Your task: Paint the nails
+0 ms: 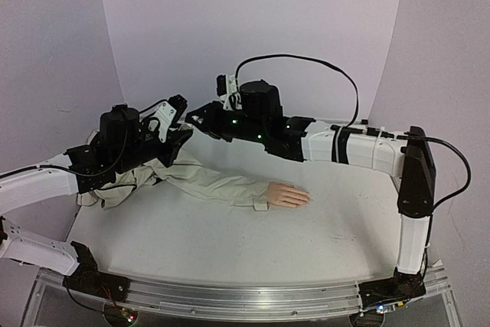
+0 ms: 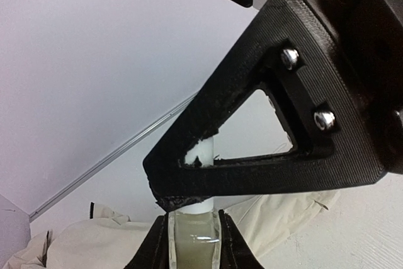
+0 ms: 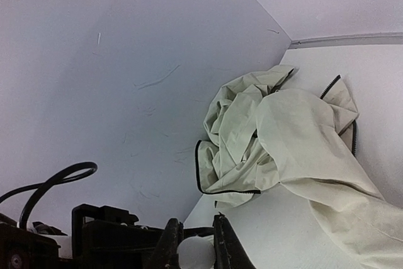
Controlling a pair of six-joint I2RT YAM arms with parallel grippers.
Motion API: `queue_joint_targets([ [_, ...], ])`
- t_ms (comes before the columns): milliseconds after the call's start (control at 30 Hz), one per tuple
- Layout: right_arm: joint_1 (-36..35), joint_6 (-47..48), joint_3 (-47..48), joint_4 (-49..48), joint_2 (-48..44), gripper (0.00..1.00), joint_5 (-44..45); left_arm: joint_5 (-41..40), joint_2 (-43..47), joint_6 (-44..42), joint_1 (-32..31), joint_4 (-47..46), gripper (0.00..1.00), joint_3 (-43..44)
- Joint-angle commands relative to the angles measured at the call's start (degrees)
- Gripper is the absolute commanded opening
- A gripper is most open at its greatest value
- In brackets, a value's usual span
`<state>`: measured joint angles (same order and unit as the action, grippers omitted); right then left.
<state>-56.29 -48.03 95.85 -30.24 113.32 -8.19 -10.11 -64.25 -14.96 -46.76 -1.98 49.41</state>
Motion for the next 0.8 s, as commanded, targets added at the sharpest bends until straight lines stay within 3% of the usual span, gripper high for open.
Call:
queue_joint_targets([
  [0, 0.1, 6.0, -2.5, -4.4, -3.7, 0.0, -1.5, 8.5, 3.2, 2.6, -0.2, -4.7, 0.0, 0.2],
  [67, 1.1, 11.6, -6.3, -8.5, -7.3, 0.0, -7.0, 16.1, 4.1, 3.0, 0.0, -5.5, 0.0, -0.4],
  [133, 2.5, 18.9, -11.6, -15.6, -11.0, 0.0, -18.6, 27.2, 4.9, 5.0, 1.3, -7.7, 0.0, -1.3],
  [200, 3.6, 26.9, -16.2, -22.2, -14.0, 0.0, -42.1, 42.8, 4.9, 8.7, 3.6, -12.0, 0.0, -2.0],
  [233, 3.6, 28.7, -17.5, -23.7, -14.9, 0.0, -55.2, 54.5, 4.1, 11.9, 5.2, -14.7, 0.0, -1.9],
  [333, 3.9, 24.8, -17.5, -23.7, -15.3, 0.0, -65.2, 76.6, -2.0, 24.9, 7.5, -24.8, 0.0, 1.0],
  [400, 3.9, 24.7, -19.5, -23.7, -17.1, 0.0, -64.2, 82.2, -5.0, 28.2, 7.6, -25.8, 0.0, 3.1],
  [533, 5.2, 25.4, -22.2, -23.6, -19.2, 0.0, -61.0, 76.6, -3.9, 24.5, 7.6, -25.9, 0.0, 0.4],
  [667, 6.9, 25.0, -23.2, -23.1, -20.3, 0.0, -51.5, 61.1, -0.4, 19.2, 7.6, -25.1, 0.0, -3.0],
  [700, 7.3, 25.1, -23.4, -22.3, -20.7, 0.04, -48.6, 57.4, 0.9, 17.2, 7.6, -24.1, 0.0, -4.0],
  [767, 8.2, 24.7, -23.2, -19.2, -21.4, 0.41, -40.7, 47.9, 2.4, 12.3, 7.3, -21.0, 0.0, -4.7],
])
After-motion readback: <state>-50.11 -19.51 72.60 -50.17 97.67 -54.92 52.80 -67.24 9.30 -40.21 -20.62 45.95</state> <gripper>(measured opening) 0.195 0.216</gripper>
